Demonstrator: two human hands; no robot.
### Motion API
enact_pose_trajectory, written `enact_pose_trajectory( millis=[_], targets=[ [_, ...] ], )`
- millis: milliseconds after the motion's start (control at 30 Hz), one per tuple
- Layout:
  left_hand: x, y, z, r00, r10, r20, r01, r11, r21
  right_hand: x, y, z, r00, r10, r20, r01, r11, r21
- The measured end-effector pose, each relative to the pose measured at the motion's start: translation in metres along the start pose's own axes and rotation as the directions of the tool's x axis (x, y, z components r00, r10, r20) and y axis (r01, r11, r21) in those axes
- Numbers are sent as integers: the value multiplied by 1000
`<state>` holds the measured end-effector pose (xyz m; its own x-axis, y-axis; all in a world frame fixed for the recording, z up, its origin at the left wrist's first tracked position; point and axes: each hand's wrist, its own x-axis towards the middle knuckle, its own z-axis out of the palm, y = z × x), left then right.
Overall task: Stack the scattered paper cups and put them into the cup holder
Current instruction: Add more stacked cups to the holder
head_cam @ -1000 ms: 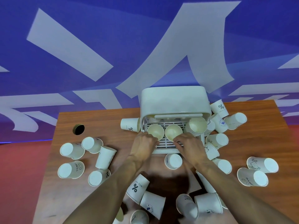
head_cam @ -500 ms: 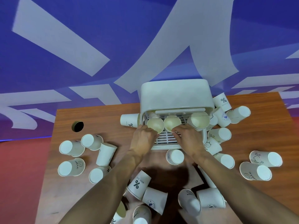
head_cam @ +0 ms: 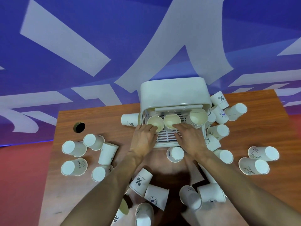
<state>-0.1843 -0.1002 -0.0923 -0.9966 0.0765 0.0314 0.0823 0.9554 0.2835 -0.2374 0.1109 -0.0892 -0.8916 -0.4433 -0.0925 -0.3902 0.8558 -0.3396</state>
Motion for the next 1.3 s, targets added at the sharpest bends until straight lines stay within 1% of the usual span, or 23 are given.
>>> enact_pose_trajectory(
  millis=[100,200,267,367,433,500,600,667,767,867,933,1067,1167,1300],
  targets=[
    [-9,7,-10,996,36,-86,-38,999,-22,-17,1,-6,992,-43,-122,48,998,41],
    [-23,18,-24,983,128,-131,-127,992,12,-42,11,-20,982,-60,-179,79,992,102],
    [-34,28,-34,972,209,-108,-206,978,32,-63,24,-30,980,-59,-192,78,993,90],
    [-45,45,-45,953,301,-32,-297,951,80,-93,46,-48,985,-26,-168,37,997,64],
    [-48,59,-47,941,335,41,-337,937,93,-113,61,-58,987,-4,-160,13,998,54],
    [-48,77,-46,930,357,88,-365,923,120,-129,74,-69,982,33,-188,-23,998,56],
    [-42,105,-41,920,383,84,-391,912,124,-145,91,-77,972,73,-225,-52,994,99],
    [-37,131,-33,919,387,79,-394,911,118,-158,105,-86,971,101,-217,-74,989,128],
    [-31,166,-23,927,358,109,-371,919,134,-175,134,-101,956,162,-244,-128,981,147],
    [-21,210,-13,925,353,139,-372,918,142,-199,180,-118,930,274,-246,-233,955,183],
    [-15,240,-2,926,350,142,-369,919,142,-216,215,-126,924,303,-234,-264,947,183],
    [-9,290,23,962,253,106,-262,961,91,-237,265,-132,950,273,-154,-258,960,112],
    [-11,313,38,966,216,139,-227,972,63,-237,284,-130,961,256,-107,-245,963,110],
    [-3,319,48,967,190,170,-209,972,107,-216,289,-125,965,230,-125,-211,966,152]
  ],
)
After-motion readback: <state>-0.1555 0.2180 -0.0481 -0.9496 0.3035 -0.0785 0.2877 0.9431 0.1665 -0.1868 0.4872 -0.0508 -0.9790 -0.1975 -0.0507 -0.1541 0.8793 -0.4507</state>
